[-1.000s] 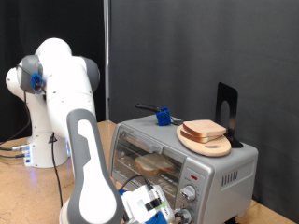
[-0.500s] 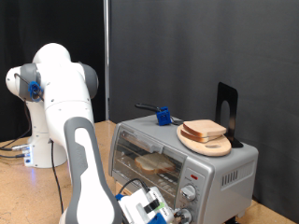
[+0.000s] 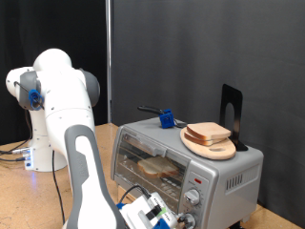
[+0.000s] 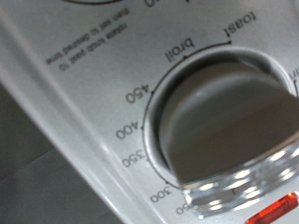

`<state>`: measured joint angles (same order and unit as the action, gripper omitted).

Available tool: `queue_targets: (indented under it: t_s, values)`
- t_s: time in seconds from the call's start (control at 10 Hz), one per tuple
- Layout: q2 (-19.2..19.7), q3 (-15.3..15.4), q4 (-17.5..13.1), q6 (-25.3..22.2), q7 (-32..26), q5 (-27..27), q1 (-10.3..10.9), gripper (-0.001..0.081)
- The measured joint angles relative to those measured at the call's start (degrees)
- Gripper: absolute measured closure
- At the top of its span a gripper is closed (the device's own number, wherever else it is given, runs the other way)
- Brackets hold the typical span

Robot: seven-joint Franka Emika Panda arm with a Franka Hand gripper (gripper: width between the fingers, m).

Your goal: Make a piece of toast with the oven

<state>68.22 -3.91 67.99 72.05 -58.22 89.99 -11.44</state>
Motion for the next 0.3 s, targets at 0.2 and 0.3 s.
queue_targets:
  t_s: [0.2,0.3]
  values:
    - [0.5,-0.2,-0.7,0.1,0.8,-0.1,0.0,0.0806]
    - [0.0,-0.7,-0.5,1.1,5.0,-1.0,0.4,0.0806]
